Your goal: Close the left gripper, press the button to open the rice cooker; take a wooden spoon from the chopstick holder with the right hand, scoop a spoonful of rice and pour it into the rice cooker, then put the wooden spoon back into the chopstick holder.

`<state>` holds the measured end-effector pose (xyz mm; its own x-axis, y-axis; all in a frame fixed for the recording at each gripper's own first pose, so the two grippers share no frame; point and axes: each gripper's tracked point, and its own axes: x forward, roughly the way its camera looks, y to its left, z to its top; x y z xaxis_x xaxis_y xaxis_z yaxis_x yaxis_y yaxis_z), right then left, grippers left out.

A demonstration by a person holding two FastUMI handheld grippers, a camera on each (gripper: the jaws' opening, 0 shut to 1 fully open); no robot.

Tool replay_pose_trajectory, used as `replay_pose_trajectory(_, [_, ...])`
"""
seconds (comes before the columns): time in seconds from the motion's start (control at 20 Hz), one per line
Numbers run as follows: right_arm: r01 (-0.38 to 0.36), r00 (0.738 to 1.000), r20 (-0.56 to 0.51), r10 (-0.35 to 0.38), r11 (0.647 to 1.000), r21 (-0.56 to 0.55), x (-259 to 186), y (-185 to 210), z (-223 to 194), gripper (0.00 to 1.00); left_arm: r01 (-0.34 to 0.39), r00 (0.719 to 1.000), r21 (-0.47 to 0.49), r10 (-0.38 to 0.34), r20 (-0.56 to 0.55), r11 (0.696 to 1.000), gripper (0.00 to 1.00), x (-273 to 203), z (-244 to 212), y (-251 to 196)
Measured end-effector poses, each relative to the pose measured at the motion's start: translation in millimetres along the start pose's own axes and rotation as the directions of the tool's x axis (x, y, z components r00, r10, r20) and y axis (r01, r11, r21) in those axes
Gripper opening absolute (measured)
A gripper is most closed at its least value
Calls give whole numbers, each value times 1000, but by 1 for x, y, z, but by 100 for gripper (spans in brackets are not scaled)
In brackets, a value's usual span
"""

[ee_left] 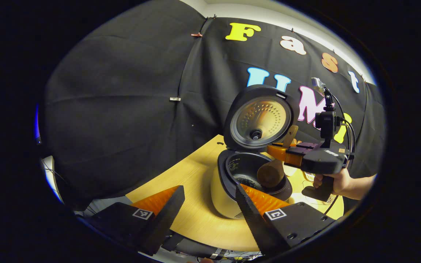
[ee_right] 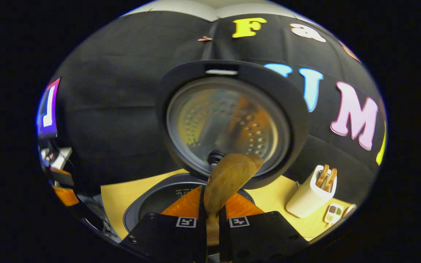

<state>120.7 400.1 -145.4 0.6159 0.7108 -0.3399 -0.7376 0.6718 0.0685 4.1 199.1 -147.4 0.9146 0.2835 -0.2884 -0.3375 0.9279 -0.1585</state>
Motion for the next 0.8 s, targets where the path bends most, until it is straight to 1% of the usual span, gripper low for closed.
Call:
replay_pose_trajectory(0.1, [53, 999, -5, -52, 992, 116, -10, -22, 5, 18, 27, 1000, 3, -27, 1, 1000, 95, 2, 2, -12])
replay_pose_trajectory(0.15, [71, 997, -5, -71, 980, 188, -16, -33, 8, 17, 41, 999, 4, -41, 2, 999, 95, 3, 4, -18])
replay_pose_trajectory(0.2, [89, 996, 0, -92, 960, 264, -23, -46, 13, 18, 56, 998, 4, -56, 4, 998, 95, 6, 5, -26])
replay_pose_trajectory(0.25, [111, 993, 6, -121, 933, 342, -32, -61, 19, 18, 72, 997, 5, -72, 4, 997, 96, 7, 7, -34])
replay_pose_trajectory(0.35, [151, 983, 15, -181, 860, 488, -49, -95, 31, 18, 107, 994, 6, -107, 0, 994, 96, 11, 9, -51])
replay_pose_trajectory(0.4, [177, 976, 13, -218, 825, 537, -60, -115, 33, 17, 126, 992, 9, -126, -2, 992, 96, 14, 10, -60])
replay_pose_trajectory(0.5, [217, 964, -17, -265, 751, 624, -83, -151, 24, 18, 162, 987, 17, -162, -3, 987, 96, 18, 14, -79])
replay_pose_trajectory(0.55, [240, 954, -25, -300, 711, 661, -97, -171, 20, 17, 180, 984, 18, -180, -4, 983, 96, 19, 17, -90])
replay_pose_trajectory(0.6, [266, 940, -29, -339, 680, 683, -111, -193, 16, 18, 194, 981, 23, -194, -1, 981, 95, 20, 20, -99])
replay_pose_trajectory(0.7, [328, 908, -47, -416, 635, 699, -146, -230, 5, 18, 214, 977, 38, -215, 6, 976, 95, 20, 26, -117])
replay_pose_trajectory(0.8, [361, 880, -67, -470, 571, 737, -177, -266, -7, 17, 232, 972, 52, -233, 8, 971, 95, 20, 30, -133])
